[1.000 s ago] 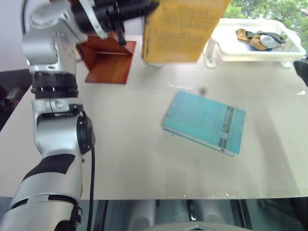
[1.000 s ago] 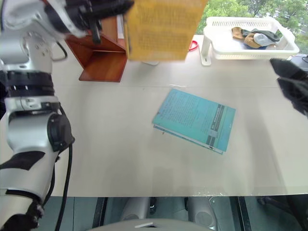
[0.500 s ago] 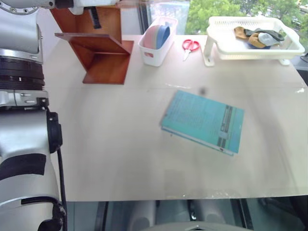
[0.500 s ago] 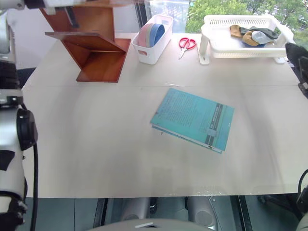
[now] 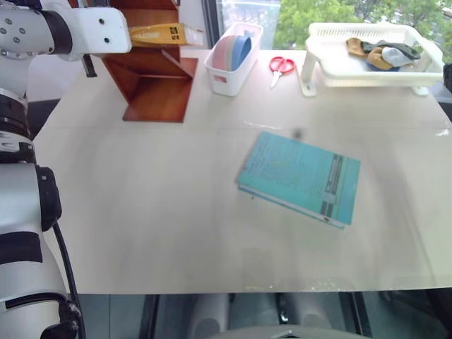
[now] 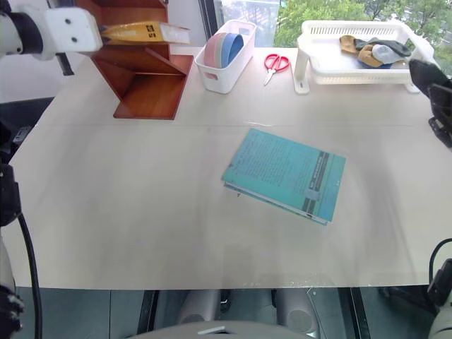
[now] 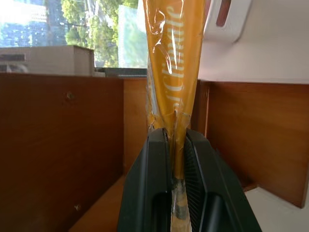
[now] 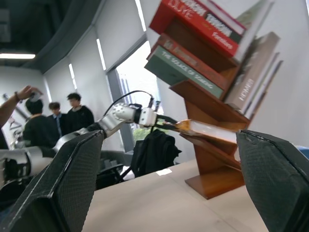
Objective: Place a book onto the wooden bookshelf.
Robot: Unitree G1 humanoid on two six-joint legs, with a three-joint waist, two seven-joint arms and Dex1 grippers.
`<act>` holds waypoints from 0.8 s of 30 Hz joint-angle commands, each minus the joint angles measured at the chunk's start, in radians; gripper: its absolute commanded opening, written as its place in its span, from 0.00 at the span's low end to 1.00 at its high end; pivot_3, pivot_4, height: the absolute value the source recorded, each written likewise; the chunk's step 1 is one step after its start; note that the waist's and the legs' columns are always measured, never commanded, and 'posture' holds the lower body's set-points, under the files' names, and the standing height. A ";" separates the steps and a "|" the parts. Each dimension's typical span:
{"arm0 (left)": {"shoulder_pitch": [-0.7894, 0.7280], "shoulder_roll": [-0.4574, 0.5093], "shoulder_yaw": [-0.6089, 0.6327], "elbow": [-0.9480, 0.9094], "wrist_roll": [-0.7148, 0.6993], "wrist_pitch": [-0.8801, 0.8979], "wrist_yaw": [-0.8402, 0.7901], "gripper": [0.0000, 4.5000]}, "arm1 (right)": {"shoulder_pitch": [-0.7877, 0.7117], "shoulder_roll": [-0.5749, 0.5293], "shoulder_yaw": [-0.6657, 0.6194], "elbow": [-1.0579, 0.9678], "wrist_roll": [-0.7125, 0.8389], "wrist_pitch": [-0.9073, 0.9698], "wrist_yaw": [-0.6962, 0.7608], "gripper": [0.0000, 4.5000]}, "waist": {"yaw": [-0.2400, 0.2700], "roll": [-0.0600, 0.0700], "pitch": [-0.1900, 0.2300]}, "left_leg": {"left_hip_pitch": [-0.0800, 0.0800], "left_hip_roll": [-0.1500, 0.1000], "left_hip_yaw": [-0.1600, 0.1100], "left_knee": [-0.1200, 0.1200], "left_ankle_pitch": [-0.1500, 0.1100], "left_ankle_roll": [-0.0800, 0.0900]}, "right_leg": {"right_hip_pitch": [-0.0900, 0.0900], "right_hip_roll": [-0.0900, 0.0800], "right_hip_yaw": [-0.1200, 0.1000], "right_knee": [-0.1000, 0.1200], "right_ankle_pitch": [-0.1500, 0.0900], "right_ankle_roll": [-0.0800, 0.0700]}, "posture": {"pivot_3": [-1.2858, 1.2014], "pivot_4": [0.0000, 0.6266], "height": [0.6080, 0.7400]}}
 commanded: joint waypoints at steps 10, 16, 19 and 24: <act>-0.074 -0.011 -0.029 0.108 0.034 -0.009 0.031 0.01 | -0.020 -0.023 -0.031 -0.054 0.024 0.019 -0.013 1.00 | -0.006 0.000 0.000 | 0.000 0.000 0.001 0.004 0.000 0.000 | -0.003 0.001 0.002 0.008 0.000 0.000 | 0.52 0.24 1.00; -0.093 0.007 -0.050 0.116 0.071 0.040 0.042 0.59 | -0.022 -0.021 -0.032 -0.055 0.023 0.018 -0.021 1.00 | -0.006 0.000 0.000 | 0.000 0.000 0.001 0.005 0.000 0.000 | -0.003 0.002 0.002 0.009 0.000 0.000 | 0.52 0.24 1.00; -0.098 0.017 -0.056 0.119 0.085 0.058 0.061 0.85 | -0.022 -0.019 -0.030 -0.057 0.022 0.017 -0.026 1.00 | -0.006 0.000 0.000 | 0.000 0.000 0.001 0.005 0.000 0.000 | -0.003 0.002 0.002 0.009 0.000 0.000 | 0.52 0.24 1.00; -0.100 0.035 -0.067 0.125 0.105 0.083 0.079 1.00 | -0.025 -0.015 -0.027 -0.056 0.021 0.015 -0.032 1.00 | -0.006 0.000 0.000 | 0.000 0.000 0.001 0.005 0.000 0.000 | -0.003 0.002 0.002 0.009 0.000 0.000 | 0.52 0.24 1.00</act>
